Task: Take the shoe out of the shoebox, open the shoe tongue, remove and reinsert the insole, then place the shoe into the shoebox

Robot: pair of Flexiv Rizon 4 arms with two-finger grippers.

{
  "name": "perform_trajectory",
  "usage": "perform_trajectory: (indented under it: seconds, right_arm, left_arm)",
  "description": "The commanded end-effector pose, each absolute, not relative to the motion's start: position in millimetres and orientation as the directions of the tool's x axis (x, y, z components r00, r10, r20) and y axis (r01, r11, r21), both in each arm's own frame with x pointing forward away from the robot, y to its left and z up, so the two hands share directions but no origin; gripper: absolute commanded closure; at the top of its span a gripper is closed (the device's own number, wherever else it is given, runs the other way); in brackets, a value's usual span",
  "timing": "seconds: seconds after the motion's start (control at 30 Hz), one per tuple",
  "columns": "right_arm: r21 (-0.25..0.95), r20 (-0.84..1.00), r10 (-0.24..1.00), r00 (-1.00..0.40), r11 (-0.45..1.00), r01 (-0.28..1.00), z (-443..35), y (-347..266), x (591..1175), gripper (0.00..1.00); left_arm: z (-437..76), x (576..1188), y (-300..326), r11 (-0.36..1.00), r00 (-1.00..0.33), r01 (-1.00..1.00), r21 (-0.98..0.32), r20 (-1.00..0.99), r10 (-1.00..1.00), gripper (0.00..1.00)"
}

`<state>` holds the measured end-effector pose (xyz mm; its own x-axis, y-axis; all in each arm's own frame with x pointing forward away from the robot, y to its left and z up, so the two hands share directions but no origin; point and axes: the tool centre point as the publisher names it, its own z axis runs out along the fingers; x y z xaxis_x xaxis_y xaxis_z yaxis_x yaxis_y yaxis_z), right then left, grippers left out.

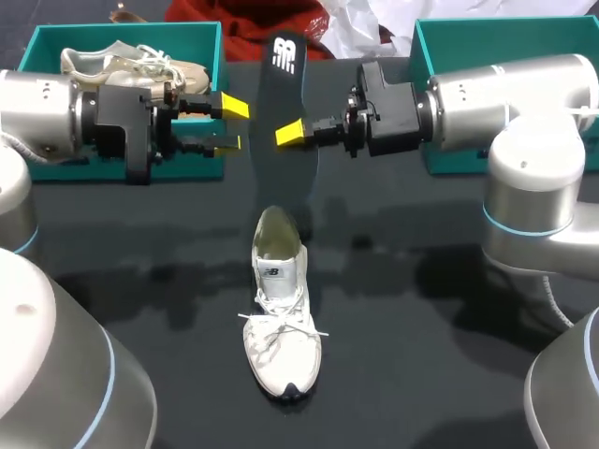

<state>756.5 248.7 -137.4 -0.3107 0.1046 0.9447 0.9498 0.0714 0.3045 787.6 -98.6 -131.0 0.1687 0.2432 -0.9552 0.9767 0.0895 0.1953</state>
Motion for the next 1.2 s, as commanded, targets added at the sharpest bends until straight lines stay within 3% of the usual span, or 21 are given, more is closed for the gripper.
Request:
perform_trajectory:
  seconds: [0.03, 0.33, 0.57, 0.7, 0.77, 1.2]
  right_arm:
    - [0.291, 0.945, 0.137, -0.298, 0.067, 0.954, -135.1, 246.1, 751.3, 1.0]
    - [0.287, 0.941, 0.171, -0.292, 0.052, 0.956, -136.3, 248.3, 754.1, 1.0]
    - [0.345, 0.915, 0.199, -0.351, 0.061, 0.936, -139.1, 253.0, 758.6, 1.0]
    - [0.369, 0.907, 0.204, -0.369, 0.041, 0.929, -140.6, 250.6, 760.6, 1.0]
    - [0.373, 0.907, 0.2, -0.37, 0.027, 0.928, -141.9, 249.8, 762.2, 1.0]
    - [0.373, 0.907, 0.2, -0.37, 0.027, 0.928, -141.9, 249.8, 762.2, 1.0]
  left_arm:
    - [-126.9, 779.9, -91.4, 0.095, 0.168, 0.976, 0.197, -0.953, 0.252, 0.0]
    - [-126.9, 779.9, -91.4, 0.095, 0.168, 0.976, 0.197, -0.953, 0.252, 0.0]
    - [-135.8, 796.9, -85.4, 0.355, -0.237, 0.928, -0.109, -0.91, 0.34, 0.0]
    - [-136.4, 800.9, -64.3, 0.417, -0.461, 0.861, -0.291, -0.794, 0.396, 0.0]
    - [-139.3, 798.3, -55.0, 0.451, -0.435, 0.868, -0.207, -0.757, 0.488, 0.0]
    - [-139.3, 798.3, -55.0, 0.451, -0.435, 0.868, -0.207, -0.757, 0.488, 0.0]
